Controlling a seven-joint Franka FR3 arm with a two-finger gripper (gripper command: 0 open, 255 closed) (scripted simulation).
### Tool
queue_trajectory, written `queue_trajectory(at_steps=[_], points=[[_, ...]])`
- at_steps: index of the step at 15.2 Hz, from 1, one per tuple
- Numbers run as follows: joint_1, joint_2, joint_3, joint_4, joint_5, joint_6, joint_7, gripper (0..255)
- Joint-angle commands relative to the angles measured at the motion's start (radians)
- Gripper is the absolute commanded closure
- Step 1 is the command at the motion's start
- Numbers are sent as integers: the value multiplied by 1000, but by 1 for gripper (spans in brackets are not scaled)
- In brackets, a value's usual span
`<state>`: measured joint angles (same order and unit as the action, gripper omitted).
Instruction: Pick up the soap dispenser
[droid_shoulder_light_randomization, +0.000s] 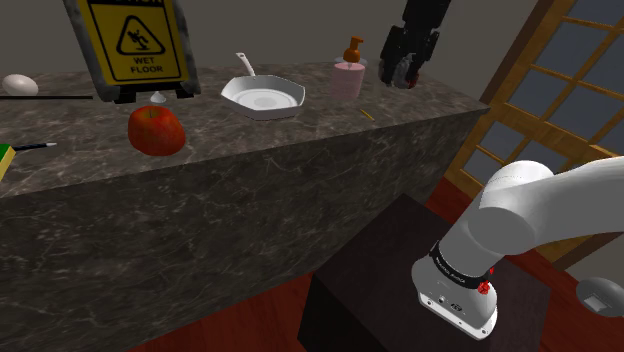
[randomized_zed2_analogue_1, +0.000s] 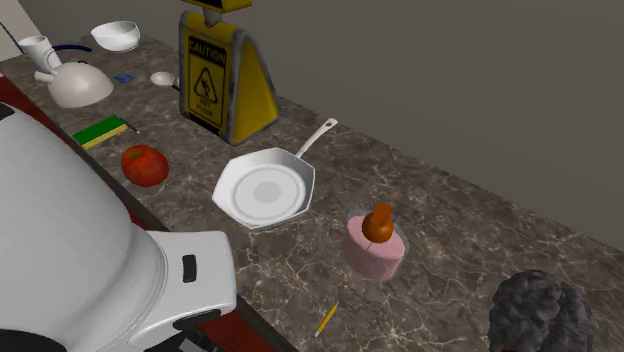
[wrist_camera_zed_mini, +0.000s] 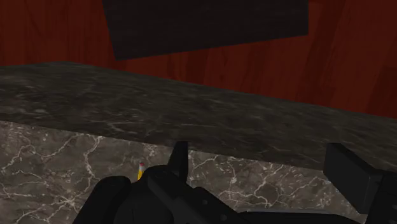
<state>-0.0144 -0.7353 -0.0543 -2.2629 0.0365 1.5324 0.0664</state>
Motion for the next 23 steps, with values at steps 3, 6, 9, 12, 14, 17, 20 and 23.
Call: queue_trajectory(at_steps=[3,6,9,12,14,17,20,23], points=[[-5,69,-23,51,-16,17,-29,0],[-10,174,-57,135,-35,37,-71,0],[-15,282,-89,231,-46,48,-114,0],[-20,392,-120,338,-49,51,-157,0],[-24,467,-140,417,-47,47,-186,0],[-33,585,-168,548,-36,33,-230,0],[-47,711,-194,698,-16,6,-275,0],[-71,849,-215,876,13,-38,-320,0]])
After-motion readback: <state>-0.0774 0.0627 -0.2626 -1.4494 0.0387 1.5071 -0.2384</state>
